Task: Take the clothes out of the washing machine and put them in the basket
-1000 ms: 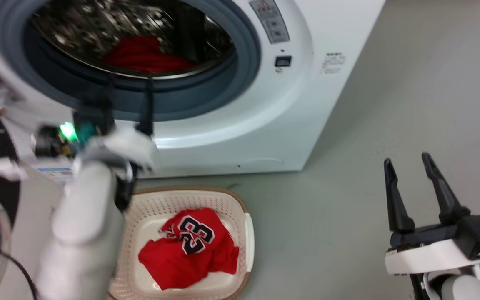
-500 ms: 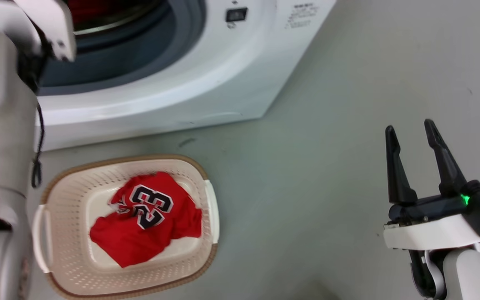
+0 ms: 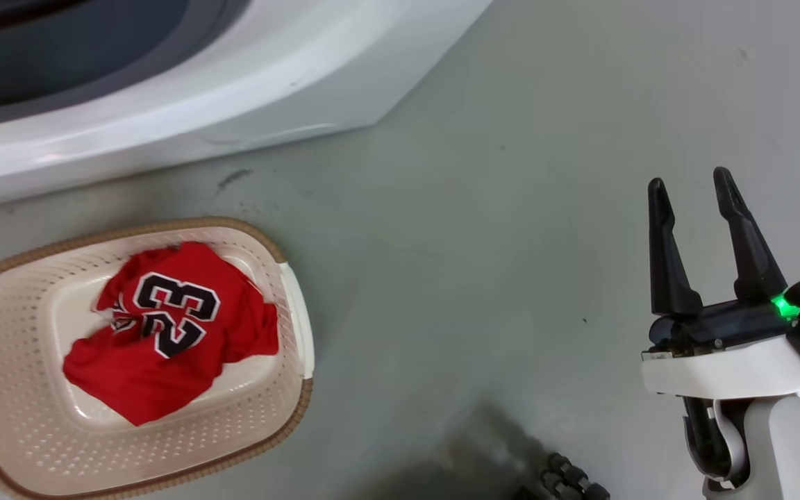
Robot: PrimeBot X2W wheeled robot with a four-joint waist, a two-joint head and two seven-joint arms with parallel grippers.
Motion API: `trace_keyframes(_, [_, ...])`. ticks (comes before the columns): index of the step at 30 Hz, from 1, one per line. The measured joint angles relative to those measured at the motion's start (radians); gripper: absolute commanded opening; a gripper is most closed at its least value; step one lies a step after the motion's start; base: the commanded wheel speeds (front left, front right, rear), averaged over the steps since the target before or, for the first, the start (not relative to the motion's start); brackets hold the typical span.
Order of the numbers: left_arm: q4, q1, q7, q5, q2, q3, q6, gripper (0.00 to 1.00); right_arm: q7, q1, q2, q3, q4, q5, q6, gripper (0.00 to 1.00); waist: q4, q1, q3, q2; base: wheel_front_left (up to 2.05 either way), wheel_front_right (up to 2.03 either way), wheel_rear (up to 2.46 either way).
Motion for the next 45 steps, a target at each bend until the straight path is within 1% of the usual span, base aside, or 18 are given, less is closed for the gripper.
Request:
trace_keyframes(2, [-0.014, -0.014, 0.021, -0.009, 0.022, -0.024, 0.0, 1.0, 0.0, -0.003, 0.0, 0.0, -0.003, 0.007, 0.0, 1.0, -0.008, 0.0, 0.023, 0.0, 0.0, 0.0, 0.0])
trace_keyframes(6, [-0.027, -0.029, 0.036, -0.034, 0.047, -0.047, 0.0, 1.0, 0.0, -0.018, 0.0, -0.002, -0.006, 0.017, 0.0, 1.0, -0.02, 0.0, 0.063, 0.0, 0.0, 0.0, 0.0])
trace_keyframes(11, [-0.034, -0.03, 0.036, -0.047, 0.059, -0.058, 0.0, 1.0, 0.0, -0.026, 0.0, -0.003, -0.008, 0.026, 0.0, 1.0, -0.027, 0.0, 0.097, 0.0, 0.0, 0.0, 0.0])
trace_keyframes(17, [-0.041, -0.035, 0.031, -0.055, 0.068, -0.064, 0.001, 1.0, 0.0, -0.033, 0.0, -0.004, -0.008, 0.03, 0.0, 1.0, -0.027, -0.0001, 0.11, 0.0, 0.0, 0.0, 0.0])
trace_keyframes(18, [-0.043, -0.036, 0.03, -0.055, 0.068, -0.067, 0.001, 0.76, 0.0, -0.033, 0.0, -0.004, -0.008, 0.03, 0.0, 1.0, -0.026, -0.0001, 0.111, 0.0, 0.0, 0.0, 0.0])
trace_keyframes(19, [-0.046, -0.035, 0.024, -0.054, 0.069, -0.069, 0.006, 0.13, 0.0, -0.033, 0.0, -0.004, -0.008, 0.03, 0.0, 1.0, -0.025, -0.0002, 0.112, 0.0, 0.0, 0.0, 0.0])
trace_keyframes(20, [-0.049, -0.035, 0.017, -0.055, 0.07, -0.07, 0.006, 0.0, 0.0, -0.033, 0.0, -0.004, -0.008, 0.03, 0.0, 1.0, -0.024, -0.0001, 0.113, 0.0, 0.0, 0.0, 0.0])
trace_keyframes(26, [-0.065, -0.021, -0.015, -0.063, 0.065, -0.072, 0.018, 0.0, 0.0, -0.037, 0.0, -0.006, -0.007, 0.028, 0.0, 1.0, -0.02, -0.0001, 0.111, 0.0, 0.0, 0.0, 0.0])
trace_keyframes(34, [-0.079, 0.013, -0.138, -0.068, 0.055, -0.074, 0.028, 0.0, 0.0, -0.037, 0.0, -0.009, 0.0, 0.014, 0.0, 1.0, -0.011, -0.0002, 0.079, 0.0, 0.0, 0.0, 0.0])
trace_keyframes(39, [-0.066, 0.052, -0.254, -0.091, 0.031, -0.067, 0.025, 0.0, 0.0, -0.035, 0.0, -0.012, 0.006, 0.001, 0.0, 1.0, 0.004, -0.0001, 0.039, 0.0, 0.0, 0.0, 0.0])
trace_keyframes(45, [-0.045, 0.144, -0.405, -0.118, -0.017, -0.075, 0.015, 0.0, 0.0, -0.013, 0.0, -0.018, 0.014, -0.03, 0.0, 1.0, 0.032, -0.0002, -0.032, 0.0, 0.0, 0.0, 0.0])
